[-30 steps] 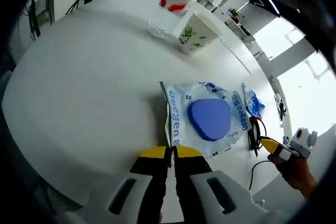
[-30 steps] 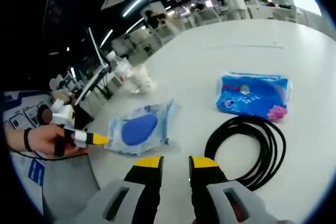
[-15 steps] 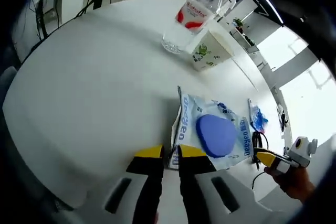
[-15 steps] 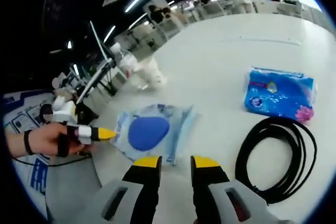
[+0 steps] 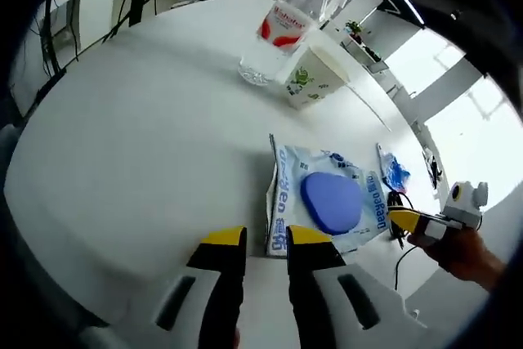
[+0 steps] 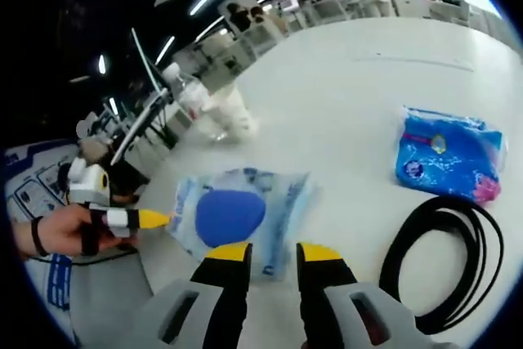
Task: Arrange the tabletop items into an orderly group along one side of the table until the central work area is clear of visible clutter.
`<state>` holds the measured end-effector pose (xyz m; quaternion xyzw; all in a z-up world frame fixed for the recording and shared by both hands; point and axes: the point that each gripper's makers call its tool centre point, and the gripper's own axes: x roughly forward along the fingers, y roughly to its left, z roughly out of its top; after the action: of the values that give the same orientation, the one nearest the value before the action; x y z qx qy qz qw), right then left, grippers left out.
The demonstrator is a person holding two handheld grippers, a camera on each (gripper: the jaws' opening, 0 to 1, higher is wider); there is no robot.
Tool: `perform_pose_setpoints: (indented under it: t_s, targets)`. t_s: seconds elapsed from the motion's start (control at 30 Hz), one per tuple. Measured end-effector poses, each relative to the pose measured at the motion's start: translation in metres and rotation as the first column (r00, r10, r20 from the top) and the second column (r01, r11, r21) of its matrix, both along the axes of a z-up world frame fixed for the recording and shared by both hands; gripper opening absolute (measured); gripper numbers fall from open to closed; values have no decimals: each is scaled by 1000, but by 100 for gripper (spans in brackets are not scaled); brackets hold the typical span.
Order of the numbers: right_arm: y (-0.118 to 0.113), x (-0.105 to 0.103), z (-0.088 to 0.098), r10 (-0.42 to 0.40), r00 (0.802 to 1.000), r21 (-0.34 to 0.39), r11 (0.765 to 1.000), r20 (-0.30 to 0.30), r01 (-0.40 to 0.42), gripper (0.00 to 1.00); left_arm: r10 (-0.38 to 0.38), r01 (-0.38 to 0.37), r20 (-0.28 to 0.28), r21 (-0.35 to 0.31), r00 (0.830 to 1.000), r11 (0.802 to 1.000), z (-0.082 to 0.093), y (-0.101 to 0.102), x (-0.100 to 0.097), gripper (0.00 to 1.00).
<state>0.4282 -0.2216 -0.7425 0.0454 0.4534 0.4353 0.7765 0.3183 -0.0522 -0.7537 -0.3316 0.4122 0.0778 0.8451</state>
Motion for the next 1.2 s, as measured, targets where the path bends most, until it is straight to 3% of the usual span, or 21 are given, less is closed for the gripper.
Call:
perform_pose_setpoints:
  t_s: [0.53,0.7,0.93,1.2]
  targets:
    - [2,2,-5,-10,1000,-23,1000,-15,10,16,-26,26,-4,-17,1000,1000,-4,-9,0,14]
    - [-1,1,-12,24,1000,-72,997,2,-24,4,-28,28,-8,-16,1000,999,-7,-11,0,3]
    - [-1,2,-6,40,999,-57,998,17,-39,0,-11,12,19,-50,1000,999,1,-14,7,0]
    - [-9,9,-2,31,999,-56,998,36,-29,0,-33,36,48,-43,998,998,12,-19,23,0]
